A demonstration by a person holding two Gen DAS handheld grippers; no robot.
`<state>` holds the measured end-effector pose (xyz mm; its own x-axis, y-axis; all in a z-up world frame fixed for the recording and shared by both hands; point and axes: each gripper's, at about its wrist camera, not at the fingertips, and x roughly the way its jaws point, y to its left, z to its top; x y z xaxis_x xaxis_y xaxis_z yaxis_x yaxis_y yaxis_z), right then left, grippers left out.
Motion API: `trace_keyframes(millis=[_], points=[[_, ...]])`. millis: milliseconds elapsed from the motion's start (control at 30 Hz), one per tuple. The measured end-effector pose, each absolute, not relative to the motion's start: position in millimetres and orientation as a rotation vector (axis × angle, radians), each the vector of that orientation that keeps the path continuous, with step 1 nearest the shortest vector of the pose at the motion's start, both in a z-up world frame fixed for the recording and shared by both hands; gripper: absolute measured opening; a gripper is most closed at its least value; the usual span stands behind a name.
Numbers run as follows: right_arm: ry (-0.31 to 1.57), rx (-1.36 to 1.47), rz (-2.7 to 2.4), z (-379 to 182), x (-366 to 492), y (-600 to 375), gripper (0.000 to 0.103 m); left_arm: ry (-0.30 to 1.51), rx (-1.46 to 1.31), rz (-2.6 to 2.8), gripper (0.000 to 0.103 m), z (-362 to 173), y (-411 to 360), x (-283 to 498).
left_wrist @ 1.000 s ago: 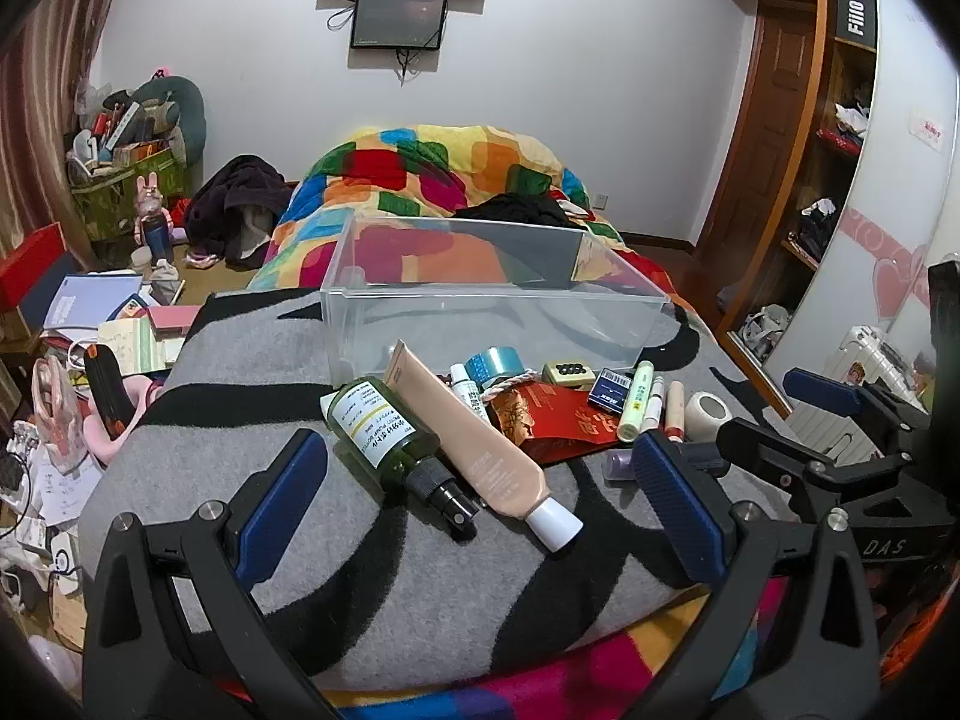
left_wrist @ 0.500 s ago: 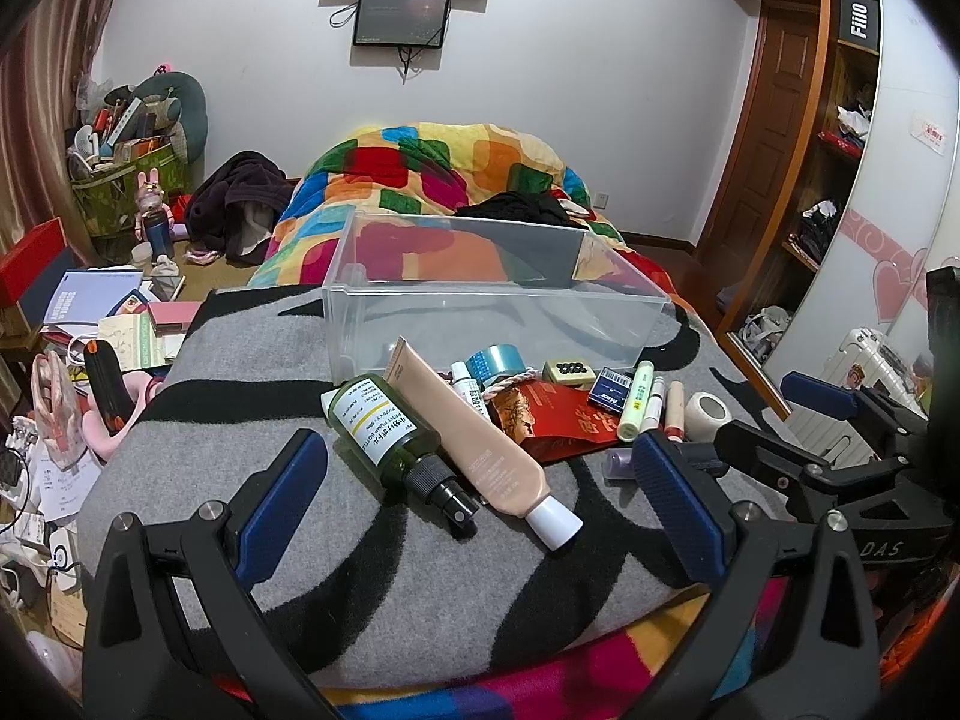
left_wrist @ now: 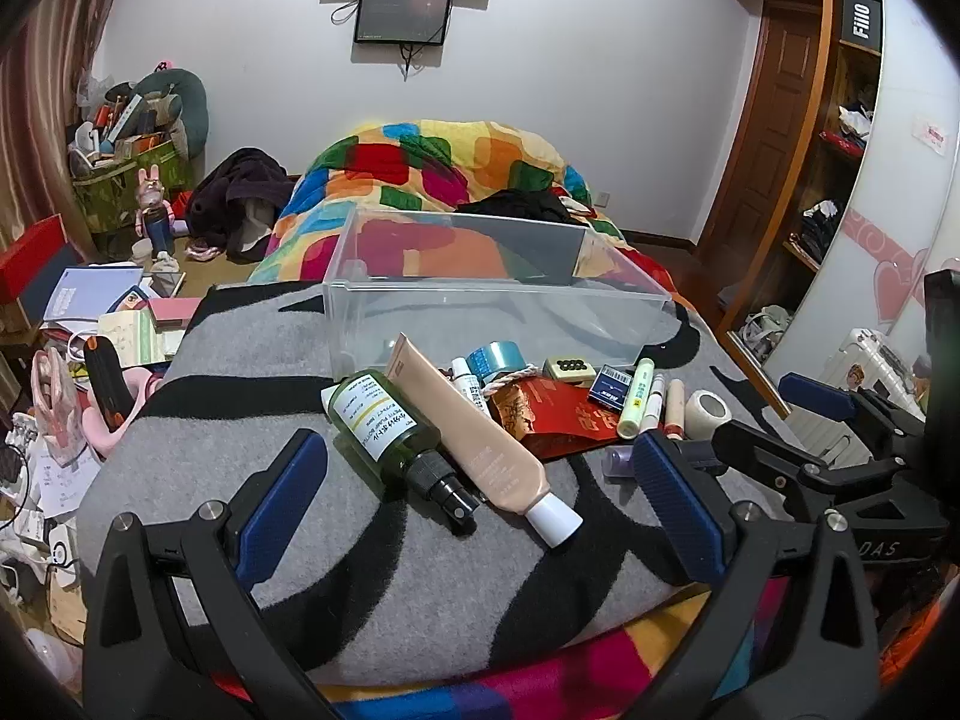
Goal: Organize objects
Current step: 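Reach both grippers toward the scattered items on the blanket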
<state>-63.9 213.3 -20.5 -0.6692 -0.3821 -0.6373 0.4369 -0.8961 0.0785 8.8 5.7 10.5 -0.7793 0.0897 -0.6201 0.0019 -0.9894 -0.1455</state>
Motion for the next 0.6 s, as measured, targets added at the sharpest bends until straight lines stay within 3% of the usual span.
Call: trace_keyframes(millis=[267, 400, 600], points=[[0.092, 0.941, -2.511, -27, -63, 215, 0.103, -0.251, -1.051, 2.897, 0.102, 7, 3, 4], [0.086, 0.923, -2.528, -27, -69, 222, 0.103, -0.259, -1.097, 2.898, 0.083, 3, -2, -5], [0.058, 0.922, -2.579, -31, -83, 241, 0.101, -0.325, -1.158, 2.944, 0.078, -3, -20, -18]])
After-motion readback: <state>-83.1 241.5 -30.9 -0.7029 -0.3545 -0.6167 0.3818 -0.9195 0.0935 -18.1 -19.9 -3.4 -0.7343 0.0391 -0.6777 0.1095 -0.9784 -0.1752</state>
